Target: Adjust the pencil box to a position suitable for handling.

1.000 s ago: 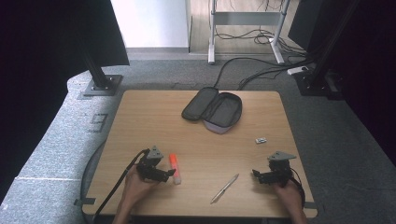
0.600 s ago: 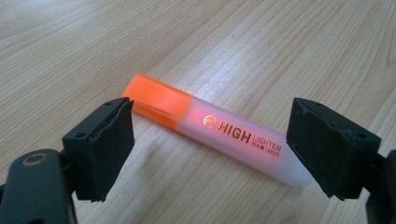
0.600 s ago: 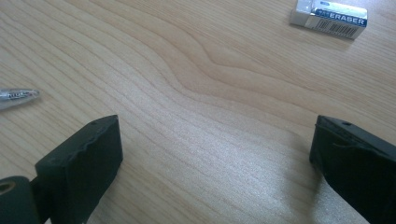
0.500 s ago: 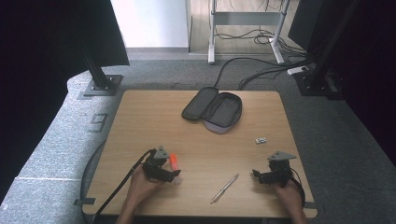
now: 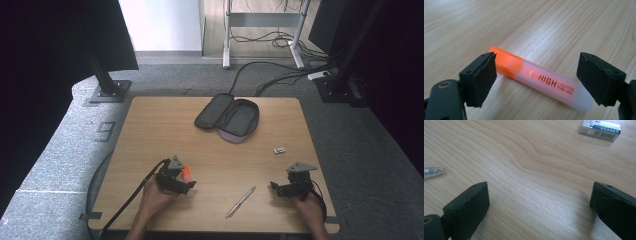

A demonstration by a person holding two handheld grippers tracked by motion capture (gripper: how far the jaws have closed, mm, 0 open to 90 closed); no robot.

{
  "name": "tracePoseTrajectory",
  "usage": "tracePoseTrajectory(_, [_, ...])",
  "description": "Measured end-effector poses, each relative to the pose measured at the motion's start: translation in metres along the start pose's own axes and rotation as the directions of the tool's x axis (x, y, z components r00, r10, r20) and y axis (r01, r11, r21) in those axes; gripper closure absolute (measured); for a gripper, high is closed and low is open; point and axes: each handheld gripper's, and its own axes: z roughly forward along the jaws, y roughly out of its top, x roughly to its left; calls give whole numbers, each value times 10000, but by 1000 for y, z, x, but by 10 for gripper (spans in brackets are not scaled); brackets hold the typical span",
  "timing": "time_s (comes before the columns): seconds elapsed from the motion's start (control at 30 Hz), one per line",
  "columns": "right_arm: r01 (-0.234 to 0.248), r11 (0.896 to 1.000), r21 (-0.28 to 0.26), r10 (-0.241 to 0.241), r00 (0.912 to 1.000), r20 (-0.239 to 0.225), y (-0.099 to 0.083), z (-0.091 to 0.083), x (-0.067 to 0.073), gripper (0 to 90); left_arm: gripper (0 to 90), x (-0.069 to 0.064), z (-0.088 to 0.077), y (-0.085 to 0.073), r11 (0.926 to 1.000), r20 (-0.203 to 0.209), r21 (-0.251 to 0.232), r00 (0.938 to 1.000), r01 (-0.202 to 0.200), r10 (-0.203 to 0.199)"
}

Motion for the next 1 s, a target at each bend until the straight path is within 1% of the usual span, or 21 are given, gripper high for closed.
tracePoseTrajectory(0.1, [-2,10000,-1,2,10000,-2,0,0,0,23,163,0,1,3,9999,-9,51,10000,-87,87])
tracePoseTrajectory(0.13, [-1,10000,1,1,10000,-1,0,0,0,23,167,2,3,7,9999,81,-128,10000,-43,44])
tracePoseTrajectory(0.17, [-1,10000,-1,1,10000,0,0,0,0,23,169,3,3,9,9999,190,-152,9998,4,-1])
tracePoseTrajectory(0.23, [-1,10000,0,1,10000,0,0,0,0,23,169,4,6,13,9999,111,-109,9999,-82,83])
tracePoseTrajectory(0.3, [-1,10000,0,1,10000,0,0,0,0,23,169,4,7,16,9999,132,-127,9999,-102,103])
tracePoseTrajectory(0.37, [-1,10000,1,1,10000,1,0,0,0,23,170,5,9,21,9995,380,-321,9993,-6,18])
tracePoseTrajectory(0.43, [1,10000,1,-1,10000,1,0,0,0,23,170,5,14,28,9993,255,-316,9995,-185,193])
tracePoseTrajectory(0.47, [0,10000,-1,0,10000,1,0,0,0,23,173,5,14,28,9993,255,-316,9995,-185,193])
tracePoseTrajectory(0.5, [0,10000,-1,0,10000,1,0,0,0,23,173,6,15,30,9990,435,-428,9990,-98,117])
tracePoseTrajectory(0.53, [1,10000,0,-1,10000,0,0,0,0,23,174,6,17,33,9990,465,-435,9989,-72,92])
tracePoseTrajectory(0.6, [-1,10000,-1,1,10000,0,0,0,0,23,175,6,21,39,9988,397,-405,9988,-274,290])
tracePoseTrajectory(0.63, [-1,10000,-1,1,10000,0,0,0,0,23,177,6,21,39,9988,397,-405,9988,-274,290])
tracePoseTrajectory(0.67, [-1,10000,-1,1,10000,-1,0,0,0,23,176,8,24,45,9989,482,-372,9984,-287,305])
tracePoseTrajectory(0.73, [-2,10000,1,2,10000,0,0,0,0,23,177,8,26,52,9983,380,-379,9983,-433,448])
tracePoseTrajectory(0.77, [-1,10000,0,1,10000,-2,0,0,0,23,177,9,27,56,9984,464,-346,9978,-449,465])
tracePoseTrajectory(0.8, [-2,10000,0,2,10000,-2,0,0,0,23,176,10,29,59,9982,443,-379,9978,-470,486])
tracePoseTrajectory(0.83, [-2,10000,0,2,10000,-2,0,0,0,23,177,10,29,59,9982,443,-379,9978,-470,486])
tracePoseTrajectory(0.87, [-1,10000,-1,1,10000,-2,0,0,0,23,177,11,30,64,9977,458,-468,9977,-488,510])
tracePoseTrajectory(0.9, [-2,10000,-1,2,10000,-1,0,0,0,23,179,12,32,70,9978,476,-439,9975,-501,522])
tracePoseTrajectory(0.93, [-1,10000,-1,1,10000,-1,0,0,0,23,180,13,34,74,9971,391,-499,9975,-576,596])
tracePoseTrajectory(1.0, [0,10000,-1,0,10000,-1,0,0,0,23,182,14,36,77,9973,449,-442,9971,-594,614])
